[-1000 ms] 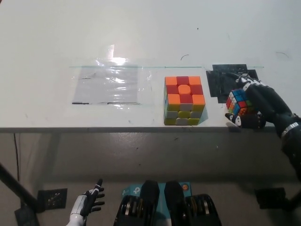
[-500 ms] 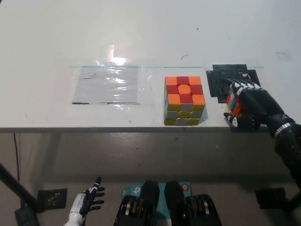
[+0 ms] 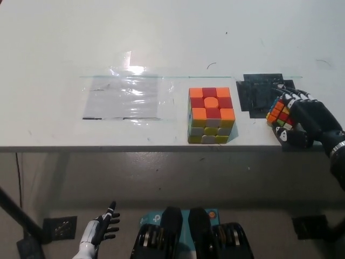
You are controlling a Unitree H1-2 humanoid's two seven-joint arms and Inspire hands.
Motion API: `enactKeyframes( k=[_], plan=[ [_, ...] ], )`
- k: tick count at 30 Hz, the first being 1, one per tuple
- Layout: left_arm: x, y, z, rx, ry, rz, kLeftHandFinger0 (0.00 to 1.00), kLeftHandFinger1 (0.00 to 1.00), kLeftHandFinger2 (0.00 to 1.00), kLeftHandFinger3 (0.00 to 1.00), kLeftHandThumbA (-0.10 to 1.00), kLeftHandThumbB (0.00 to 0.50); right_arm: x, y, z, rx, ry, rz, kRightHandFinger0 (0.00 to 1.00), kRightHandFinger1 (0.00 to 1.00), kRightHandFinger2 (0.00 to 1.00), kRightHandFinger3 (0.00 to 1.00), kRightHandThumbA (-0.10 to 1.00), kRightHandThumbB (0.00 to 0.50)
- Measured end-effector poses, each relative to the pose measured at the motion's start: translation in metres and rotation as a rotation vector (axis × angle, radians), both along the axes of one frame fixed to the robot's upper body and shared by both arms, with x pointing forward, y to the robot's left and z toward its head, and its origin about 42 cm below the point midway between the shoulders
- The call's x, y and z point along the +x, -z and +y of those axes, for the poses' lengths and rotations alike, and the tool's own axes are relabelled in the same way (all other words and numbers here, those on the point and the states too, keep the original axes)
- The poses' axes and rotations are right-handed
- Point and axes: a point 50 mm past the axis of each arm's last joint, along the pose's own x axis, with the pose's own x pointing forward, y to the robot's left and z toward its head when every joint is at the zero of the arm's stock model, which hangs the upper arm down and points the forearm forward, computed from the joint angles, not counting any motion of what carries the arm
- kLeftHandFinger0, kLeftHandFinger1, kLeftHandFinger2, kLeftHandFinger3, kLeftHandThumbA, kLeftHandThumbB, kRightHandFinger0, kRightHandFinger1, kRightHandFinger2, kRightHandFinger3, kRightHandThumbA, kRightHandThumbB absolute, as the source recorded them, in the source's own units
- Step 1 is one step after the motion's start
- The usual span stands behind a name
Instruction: The robot uses its right hand to pick up the small cube kept on the middle on the desk and place it on the bigger cube kept next to it
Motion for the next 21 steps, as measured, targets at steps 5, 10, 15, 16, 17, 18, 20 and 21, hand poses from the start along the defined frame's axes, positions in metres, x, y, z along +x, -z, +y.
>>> enactKeyframes(
  k=[5, 10, 15, 16, 17, 18, 20, 21],
  plan=[
    [0.004, -0.003, -0.001, 0.0, 0.003, -0.009, 0.72, 0.67, 0.73, 0.74, 0.9, 0.092, 0.003, -0.001, 0.001, -0.014, -0.009, 0.0, 0.77, 0.95, 0.99, 1.0, 0.32, 0.355],
    [0.008, -0.005, -0.001, 0.002, 0.005, -0.017, 0.79, 0.73, 0.76, 0.75, 0.91, 0.095, 0.008, -0.007, 0.003, -0.019, -0.023, -0.016, 0.31, 0.38, 0.61, 1.0, 0.15, 0.251],
    [0.013, -0.009, -0.002, 0.002, 0.01, -0.027, 0.86, 0.78, 0.81, 0.78, 0.91, 0.084, 0.009, -0.009, 0.01, -0.023, -0.073, -0.034, 0.0, 0.02, 0.22, 1.0, -0.1, 0.001],
    [0.014, -0.01, -0.002, 0.002, 0.011, -0.029, 0.85, 0.77, 0.79, 0.76, 0.9, 0.1, 0.009, -0.008, 0.011, -0.022, -0.083, -0.038, 0.0, 0.0, 0.14, 1.0, -0.1, 0.0],
    [0.015, -0.01, -0.002, 0.002, 0.011, -0.03, 0.87, 0.78, 0.8, 0.77, 0.9, 0.088, 0.008, -0.007, 0.012, -0.022, -0.095, -0.045, 0.0, 0.02, 0.14, 1.0, -0.1, 0.0],
    [0.015, -0.01, -0.002, 0.003, 0.011, -0.029, 0.78, 0.71, 0.76, 0.74, 0.9, 0.076, 0.009, -0.006, 0.012, -0.024, -0.099, -0.052, 0.17, 0.18, 0.27, 0.88, -0.1, 0.025],
    [0.015, -0.009, -0.002, 0.003, 0.01, -0.027, 0.78, 0.71, 0.76, 0.74, 0.89, 0.073, 0.009, -0.004, 0.015, -0.044, -0.123, -0.077, 0.16, 0.22, 0.21, 0.28, -0.1, 0.0],
    [0.015, -0.01, -0.002, 0.003, 0.01, -0.027, 0.77, 0.7, 0.75, 0.72, 0.89, 0.061, 0.01, -0.004, 0.016, -0.056, -0.131, -0.086, 0.09, 0.17, 0.18, 0.15, -0.1, 0.0]
  ],
)
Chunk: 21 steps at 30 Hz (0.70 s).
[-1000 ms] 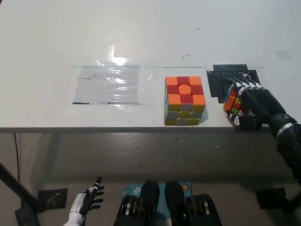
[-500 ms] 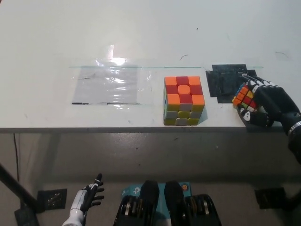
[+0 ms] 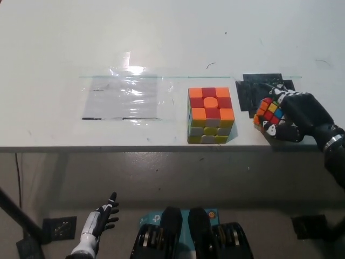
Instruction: The robot uses its right hand to pick up the small cube kept on the middle on the desk and place it on the bigger cube kept next to it
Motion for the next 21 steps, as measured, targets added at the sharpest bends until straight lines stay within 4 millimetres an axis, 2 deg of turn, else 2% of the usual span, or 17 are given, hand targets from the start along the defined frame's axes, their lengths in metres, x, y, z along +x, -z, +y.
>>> enactKeyframes(
  k=[1, 2, 3, 4, 5, 6, 7, 8, 9, 11, 12, 14, 15, 17, 19, 21],
  plan=[
    [0.0, 0.0, 0.0, 0.0, 0.0, -0.001, 0.78, 0.71, 0.76, 0.72, 0.91, 0.067, 0.001, 0.001, 0.0, -0.005, -0.003, -0.01, 0.06, 0.19, 0.24, 0.16, -0.1, 0.0],
    [0.0, 0.0, 0.0, 0.0, 0.002, -0.002, 0.78, 0.72, 0.76, 0.72, 0.91, 0.068, 0.001, 0.001, 0.001, -0.013, -0.01, -0.03, 0.14, 0.35, 0.43, 0.25, -0.1, 0.0],
    [0.0, 0.0, 0.0, 0.001, 0.002, -0.001, 0.79, 0.73, 0.75, 0.72, 0.91, 0.078, 0.002, 0.002, 0.002, -0.021, -0.014, -0.046, 0.17, 0.45, 0.62, 0.29, -0.1, 0.0],
    [0.0, 0.0, 0.0, 0.001, 0.003, -0.001, 0.75, 0.69, 0.71, 0.68, 0.9, 0.08, 0.001, 0.004, 0.003, -0.028, -0.016, -0.061, 0.17, 0.53, 0.73, 0.33, -0.1, 0.0],
    [0.0, 0.0, 0.0, 0.001, 0.002, 0.0, 0.74, 0.68, 0.7, 0.67, 0.9, 0.087, 0.001, 0.006, 0.003, -0.027, -0.015, -0.079, 0.16, 0.55, 0.78, 0.37, -0.1, 0.0],
    [0.0, 0.0, 0.0, 0.001, 0.002, 0.001, 0.74, 0.68, 0.7, 0.67, 0.9, 0.086, 0.001, 0.007, 0.003, -0.029, -0.015, -0.094, 0.16, 0.55, 0.78, 0.37, -0.1, 0.0],
    [0.0, 0.0, 0.0, 0.001, 0.002, 0.001, 0.71, 0.67, 0.71, 0.69, 0.9, 0.08, 0.001, 0.008, 0.003, -0.032, -0.015, -0.098, 0.1, 0.52, 0.78, 0.38, -0.1, 0.0],
    [0.0, 0.001, 0.0, 0.002, 0.002, 0.002, 0.77, 0.7, 0.77, 0.76, 0.93, 0.089, 0.001, 0.009, 0.003, -0.034, -0.014, -0.12, 0.1, 0.52, 0.79, 0.4, -0.1, 0.0],
    [0.0, 0.0, 0.0, 0.002, 0.002, 0.003, 0.77, 0.71, 0.77, 0.75, 0.93, 0.081, 0.001, 0.011, 0.002, -0.04, -0.014, -0.139, 0.1, 0.52, 0.8, 0.4, -0.1, 0.014],
    [0.0, 0.0, 0.0, 0.004, 0.003, 0.001, 0.76, 0.69, 0.76, 0.73, 0.91, 0.072, 0.0, 0.013, 0.002, -0.049, -0.013, -0.169, 0.11, 0.53, 0.8, 0.4, -0.1, 0.013],
    [0.001, 0.0, 0.0, 0.004, 0.003, 0.001, 0.74, 0.68, 0.74, 0.71, 0.92, 0.069, 0.0, 0.014, 0.003, -0.056, -0.014, -0.181, 0.09, 0.5, 0.78, 0.38, -0.1, 0.026],
    [0.002, -0.001, 0.001, 0.007, 0.006, -0.002, 0.79, 0.72, 0.75, 0.73, 0.93, 0.083, 0.0, 0.015, 0.003, -0.065, -0.013, -0.202, 0.1, 0.5, 0.77, 0.38, -0.1, 0.046],
    [0.002, -0.001, 0.002, 0.009, 0.007, -0.002, 0.78, 0.72, 0.75, 0.72, 0.93, 0.086, -0.001, 0.016, 0.003, -0.068, -0.013, -0.211, 0.11, 0.51, 0.77, 0.39, -0.1, 0.034],
    [0.004, -0.002, 0.003, 0.011, 0.007, -0.007, 0.83, 0.75, 0.77, 0.75, 0.94, 0.092, -0.001, 0.016, 0.004, -0.072, -0.012, -0.222, 0.12, 0.48, 0.7, 0.35, -0.1, 0.05],
    [0.006, -0.004, 0.003, 0.015, 0.008, -0.011, 0.82, 0.73, 0.75, 0.72, 0.92, 0.074, -0.002, 0.017, 0.004, -0.074, -0.01, -0.236, 0.1, 0.44, 0.62, 0.28, -0.1, 0.055],
    [0.007, -0.004, 0.003, 0.015, 0.009, -0.013, 0.82, 0.73, 0.75, 0.71, 0.92, 0.073, -0.002, 0.017, 0.005, -0.074, -0.009, -0.242, 0.07, 0.4, 0.58, 0.24, -0.1, 0.072]
  ],
)
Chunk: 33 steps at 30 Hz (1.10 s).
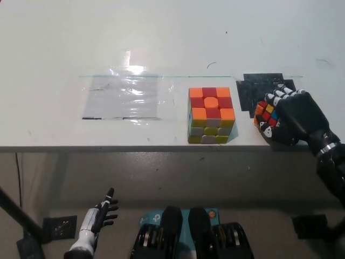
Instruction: The robot uses its right hand to pick up the small cube kept on the middle on the desk and place it on the bigger cube kept next to it
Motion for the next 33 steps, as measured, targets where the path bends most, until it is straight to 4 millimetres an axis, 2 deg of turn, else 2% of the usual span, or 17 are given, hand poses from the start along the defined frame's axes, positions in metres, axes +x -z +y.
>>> enactKeyframes(
  k=[1, 2, 3, 4, 8, 10, 11, 12, 13, 16, 18, 21, 23, 27, 28, 29, 33],
  plan=[
    [0.0, 0.0, 0.0, 0.0, 0.001, 0.0, 0.79, 0.71, 0.74, 0.69, 0.92, 0.069, 0.0, 0.001, 0.0, 0.001, 0.0, -0.004, 0.07, 0.37, 0.52, 0.19, -0.1, 0.12],
    [0.0, 0.0, 0.0, 0.0, 0.001, -0.001, 0.78, 0.71, 0.73, 0.67, 0.91, 0.073, -0.001, 0.001, 0.0, 0.002, 0.001, -0.006, 0.06, 0.35, 0.5, 0.17, -0.1, 0.129],
    [0.0, 0.001, 0.0, -0.001, 0.001, -0.001, 0.77, 0.7, 0.73, 0.67, 0.92, 0.072, -0.001, 0.002, 0.0, 0.01, 0.003, -0.011, 0.07, 0.35, 0.52, 0.17, -0.1, 0.127],
    [-0.001, 0.001, 0.0, -0.001, 0.001, 0.001, 0.79, 0.72, 0.73, 0.69, 0.93, 0.091, -0.002, 0.002, 0.001, 0.014, 0.005, -0.012, 0.09, 0.39, 0.53, 0.17, -0.1, 0.163],
    [-0.002, 0.003, 0.0, 0.001, 0.003, 0.006, 0.81, 0.74, 0.75, 0.69, 0.93, 0.093, -0.004, 0.005, 0.001, 0.032, 0.011, -0.031, 0.04, 0.37, 0.6, 0.23, -0.1, 0.171],
    [-0.002, 0.003, 0.0, 0.002, 0.003, 0.006, 0.78, 0.71, 0.74, 0.69, 0.9, 0.089, -0.004, 0.004, 0.001, 0.041, 0.014, -0.04, 0.03, 0.34, 0.6, 0.22, -0.1, 0.175],
    [-0.002, 0.003, 0.0, 0.001, 0.002, 0.006, 0.8, 0.73, 0.78, 0.75, 0.91, 0.077, -0.004, 0.004, 0.0, 0.044, 0.014, -0.045, 0.02, 0.34, 0.59, 0.23, -0.1, 0.173],
    [-0.002, 0.003, 0.0, 0.001, 0.002, 0.007, 0.81, 0.75, 0.79, 0.78, 0.91, 0.069, -0.004, 0.004, 0.0, 0.045, 0.013, -0.047, 0.0, 0.32, 0.56, 0.19, -0.1, 0.207],
    [-0.002, 0.003, 0.0, 0.002, 0.002, 0.007, 0.77, 0.71, 0.75, 0.74, 0.91, 0.074, -0.004, 0.003, 0.001, 0.048, 0.011, -0.051, 0.0, 0.31, 0.55, 0.18, -0.1, 0.211],
    [-0.001, 0.002, 0.0, 0.004, 0.002, 0.003, 0.73, 0.68, 0.72, 0.69, 0.91, 0.08, -0.004, 0.002, 0.001, 0.052, 0.008, -0.063, 0.0, 0.4, 0.63, 0.18, -0.1, 0.183],
    [-0.001, 0.002, 0.0, 0.004, 0.003, 0.004, 0.76, 0.7, 0.73, 0.72, 0.9, 0.079, -0.004, 0.001, 0.001, 0.057, 0.008, -0.07, 0.02, 0.47, 0.7, 0.28, -0.1, 0.164],
    [-0.001, 0.002, 0.0, 0.004, 0.003, 0.004, 0.78, 0.71, 0.73, 0.72, 0.92, 0.101, -0.004, -0.002, 0.002, 0.067, 0.007, -0.078, 0.0, 0.46, 0.69, 0.29, -0.1, 0.18],
    [-0.002, 0.002, 0.0, 0.004, 0.003, 0.005, 0.83, 0.76, 0.76, 0.73, 0.91, 0.088, -0.004, -0.004, 0.003, 0.07, 0.003, -0.085, 0.0, 0.46, 0.71, 0.35, -0.1, 0.126],
    [-0.004, 0.004, 0.0, 0.007, 0.004, 0.008, 0.84, 0.75, 0.76, 0.72, 0.93, 0.094, -0.004, -0.011, 0.007, 0.077, -0.01, -0.108, 0.0, 0.45, 0.71, 0.39, -0.1, 0.134],
    [-0.004, 0.004, 0.0, 0.008, 0.006, 0.009, 0.74, 0.67, 0.71, 0.67, 0.93, 0.098, -0.003, -0.013, 0.007, 0.079, -0.012, -0.114, 0.0, 0.37, 0.65, 0.37, -0.1, 0.145],
    [-0.005, 0.004, 0.0, 0.008, 0.006, 0.01, 0.73, 0.67, 0.71, 0.67, 0.92, 0.099, -0.002, -0.016, 0.008, 0.081, -0.013, -0.12, 0.0, 0.34, 0.61, 0.35, -0.1, 0.165],
    [-0.007, 0.006, 0.0, 0.008, 0.004, 0.014, 0.76, 0.69, 0.72, 0.7, 0.9, 0.108, 0.003, -0.03, 0.011, 0.087, -0.024, -0.154, 0.0, 0.35, 0.61, 0.33, -0.1, 0.185]
  ],
)
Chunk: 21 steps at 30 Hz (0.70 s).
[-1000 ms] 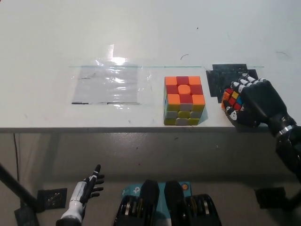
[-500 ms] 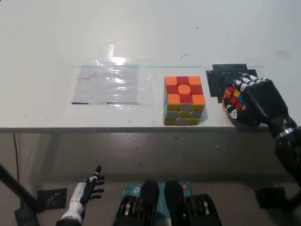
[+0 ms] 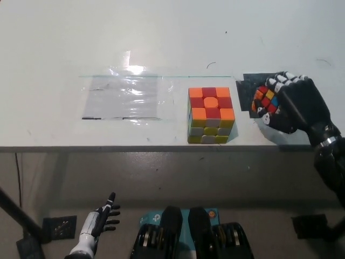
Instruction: The robot uses its right hand to pick up the small cube kept on the middle on the desk and place it on the bigger cube kept next to it
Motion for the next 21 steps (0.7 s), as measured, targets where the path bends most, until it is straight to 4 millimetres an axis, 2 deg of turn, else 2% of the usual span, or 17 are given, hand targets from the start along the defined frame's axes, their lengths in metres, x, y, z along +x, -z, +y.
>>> enactKeyframes(
  k=[1, 4, 7, 8, 9, 10, 14, 15, 17, 19, 20, 21],
  plan=[
    [0.0, 0.0, 0.0, 0.0, 0.0, 0.001, 0.83, 0.73, 0.77, 0.74, 0.92, 0.104, 0.001, -0.005, 0.002, 0.003, -0.005, -0.014, 0.0, 0.34, 0.6, 0.33, -0.1, 0.182],
    [-0.002, 0.001, 0.0, 0.001, -0.001, 0.003, 0.82, 0.74, 0.78, 0.77, 0.92, 0.119, 0.003, -0.016, 0.006, 0.008, -0.018, -0.042, 0.0, 0.33, 0.57, 0.32, -0.1, 0.188],
    [-0.006, 0.003, 0.001, 0.0, -0.003, 0.009, 0.75, 0.69, 0.71, 0.65, 0.9, 0.105, 0.004, -0.026, 0.01, 0.013, -0.032, -0.066, 0.0, 0.26, 0.49, 0.3, -0.1, 0.197],
    [-0.006, 0.004, 0.001, 0.0, -0.003, 0.01, 0.78, 0.71, 0.73, 0.67, 0.91, 0.084, 0.004, -0.028, 0.011, 0.013, -0.035, -0.071, 0.0, 0.23, 0.48, 0.29, -0.1, 0.183],
    [-0.007, 0.004, 0.001, 0.001, -0.003, 0.011, 0.83, 0.75, 0.76, 0.73, 0.92, 0.096, 0.004, -0.031, 0.012, 0.014, -0.04, -0.078, 0.0, 0.21, 0.46, 0.28, -0.1, 0.209],
    [-0.007, 0.004, 0.001, 0.001, -0.002, 0.011, 0.8, 0.71, 0.72, 0.71, 0.9, 0.094, 0.004, -0.034, 0.014, 0.014, -0.046, -0.084, 0.0, 0.19, 0.46, 0.28, -0.1, 0.2],
    [-0.009, 0.005, 0.002, -0.001, -0.003, 0.013, 0.85, 0.76, 0.8, 0.79, 0.92, 0.103, 0.004, -0.045, 0.021, 0.015, -0.071, -0.107, 0.0, 0.2, 0.48, 0.27, -0.1, 0.206],
    [-0.009, 0.005, 0.002, 0.0, -0.002, 0.014, 0.78, 0.71, 0.74, 0.72, 0.9, 0.102, 0.003, -0.048, 0.024, 0.018, -0.079, -0.113, 0.0, 0.22, 0.51, 0.29, -0.1, 0.209],
    [-0.01, 0.006, 0.002, -0.001, -0.003, 0.016, 0.79, 0.72, 0.75, 0.73, 0.91, 0.094, 0.002, -0.054, 0.031, 0.021, -0.098, -0.125, 0.0, 0.26, 0.55, 0.32, -0.1, 0.214],
    [-0.01, 0.006, 0.002, 0.0, -0.004, 0.017, 0.81, 0.73, 0.76, 0.73, 0.91, 0.086, 0.0, -0.061, 0.041, 0.028, -0.123, -0.139, 0.0, 0.26, 0.53, 0.33, -0.1, 0.257],
    [-0.011, 0.007, 0.002, 0.0, -0.004, 0.018, 0.8, 0.73, 0.75, 0.71, 0.9, 0.091, -0.001, -0.063, 0.046, 0.034, -0.135, -0.145, 0.0, 0.23, 0.54, 0.35, -0.1, 0.301],
    [-0.011, 0.007, 0.002, -0.001, -0.004, 0.019, 0.82, 0.74, 0.76, 0.72, 0.91, 0.084, -0.002, -0.065, 0.051, 0.039, -0.145, -0.15, 0.0, 0.23, 0.57, 0.37, -0.1, 0.313]
  ],
)
